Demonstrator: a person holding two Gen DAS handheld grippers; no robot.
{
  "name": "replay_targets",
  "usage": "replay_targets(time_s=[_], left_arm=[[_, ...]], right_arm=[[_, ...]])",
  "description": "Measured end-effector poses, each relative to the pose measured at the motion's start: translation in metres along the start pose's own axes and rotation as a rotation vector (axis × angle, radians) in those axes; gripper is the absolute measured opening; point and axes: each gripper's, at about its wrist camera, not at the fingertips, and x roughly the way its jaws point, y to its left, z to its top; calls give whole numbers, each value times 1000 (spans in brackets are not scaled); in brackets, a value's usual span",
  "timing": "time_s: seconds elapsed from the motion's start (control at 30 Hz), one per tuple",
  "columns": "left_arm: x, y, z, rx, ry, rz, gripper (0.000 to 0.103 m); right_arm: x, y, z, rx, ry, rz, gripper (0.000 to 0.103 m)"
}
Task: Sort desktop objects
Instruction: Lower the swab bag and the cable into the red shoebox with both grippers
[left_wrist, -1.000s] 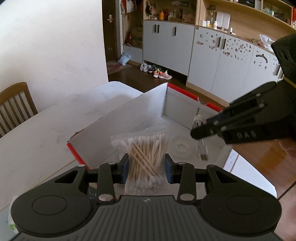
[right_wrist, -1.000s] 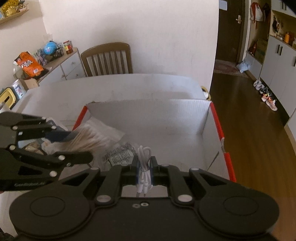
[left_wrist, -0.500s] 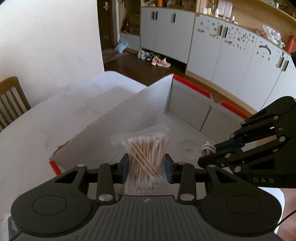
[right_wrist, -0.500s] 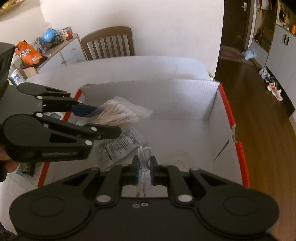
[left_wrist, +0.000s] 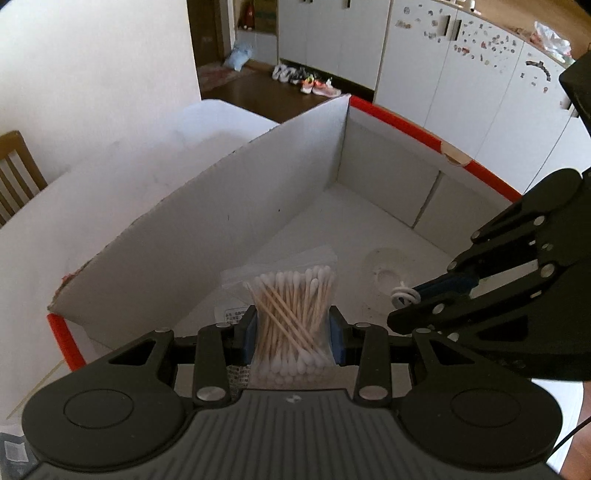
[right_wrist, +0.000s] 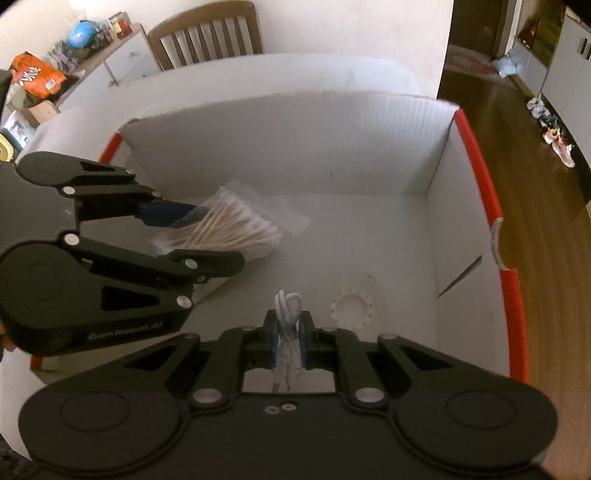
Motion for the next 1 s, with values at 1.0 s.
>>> replay_targets(time_s=[1.0], left_arm=[[23,7,6,-6,142,-72,40]], right_arm=[[17,-1,14,-21,80,-91,19]])
